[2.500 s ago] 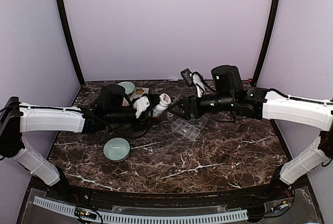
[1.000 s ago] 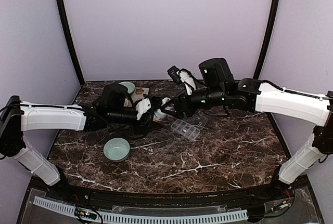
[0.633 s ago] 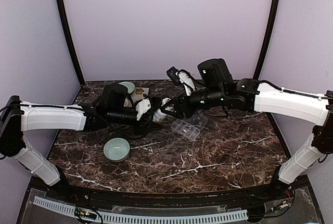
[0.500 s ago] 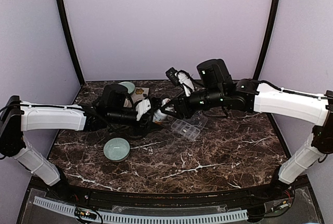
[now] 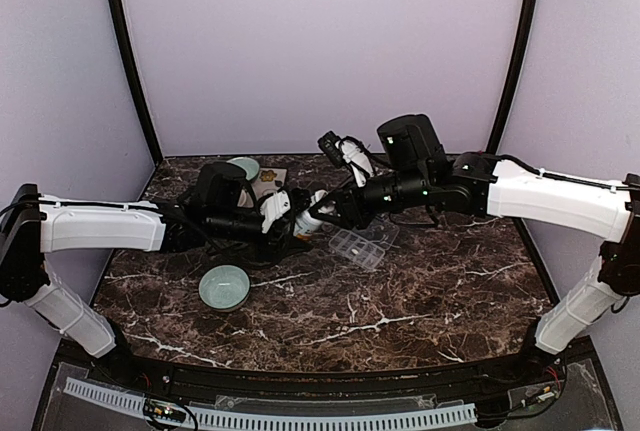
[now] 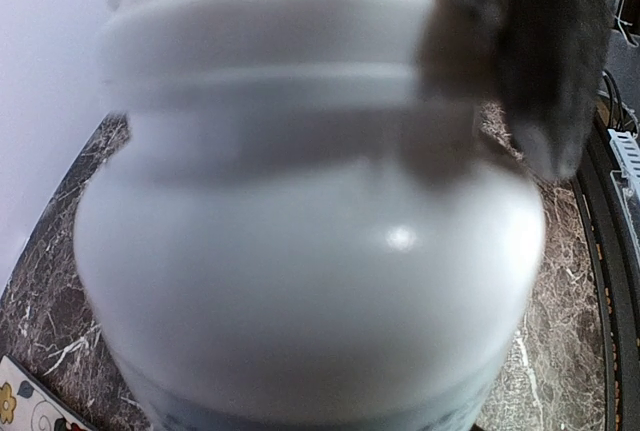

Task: Sort the pills into containers
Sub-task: Pass from the left arm to the right

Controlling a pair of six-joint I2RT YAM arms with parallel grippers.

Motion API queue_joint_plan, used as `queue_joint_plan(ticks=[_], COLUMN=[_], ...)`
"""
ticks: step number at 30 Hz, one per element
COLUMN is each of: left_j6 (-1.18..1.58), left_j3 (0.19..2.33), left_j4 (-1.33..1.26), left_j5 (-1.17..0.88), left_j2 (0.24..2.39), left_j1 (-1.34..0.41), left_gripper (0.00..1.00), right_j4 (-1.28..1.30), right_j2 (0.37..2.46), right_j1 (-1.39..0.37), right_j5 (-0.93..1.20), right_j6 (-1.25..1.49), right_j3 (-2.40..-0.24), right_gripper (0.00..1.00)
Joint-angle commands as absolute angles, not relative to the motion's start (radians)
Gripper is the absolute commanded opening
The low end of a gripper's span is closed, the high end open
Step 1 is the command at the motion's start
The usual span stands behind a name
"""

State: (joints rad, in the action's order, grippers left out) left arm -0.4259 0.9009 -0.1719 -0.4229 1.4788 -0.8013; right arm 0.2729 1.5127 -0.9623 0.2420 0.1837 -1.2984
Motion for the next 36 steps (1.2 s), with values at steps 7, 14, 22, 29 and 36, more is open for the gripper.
queue_joint_plan(ticks=[7,14,22,29,36], left_j6=[-0.421,-0.414,-0.409,-0.399,-0.393], left_j3=[0.901,0.896,0.894,0.894,0.917], left_j4=[-0.235,-0.236,-0.231,-0.239,-0.23], left_j5=[-0.417,-0.415,-0.428,-0.446,-0.469], left_j2=[1.423,1.413,1.411,1.427,1.454], left_j1=[-0.805,-0.805,-0.805,-0.805,-0.805], left_gripper=[0.4,0.56,0.64,0.64,0.64], right_j4=[0.231,0.227,0.208,0.188,0.17], right_j2=[1.498,1.486,1.469,1.448,1.436], right_j1=[-0.962,-0.954,-0.936,-0.911,-0.905], right_j5=[0.234,0.236,0.247,0.28,0.329], right_j6=[0.207,0.21,0.22,0.235,0.249], right_j3=[-1.297,-1.276,-1.249,-1.218,-1.204], right_gripper=[0.21,0.21,0.21,0.21,0.21])
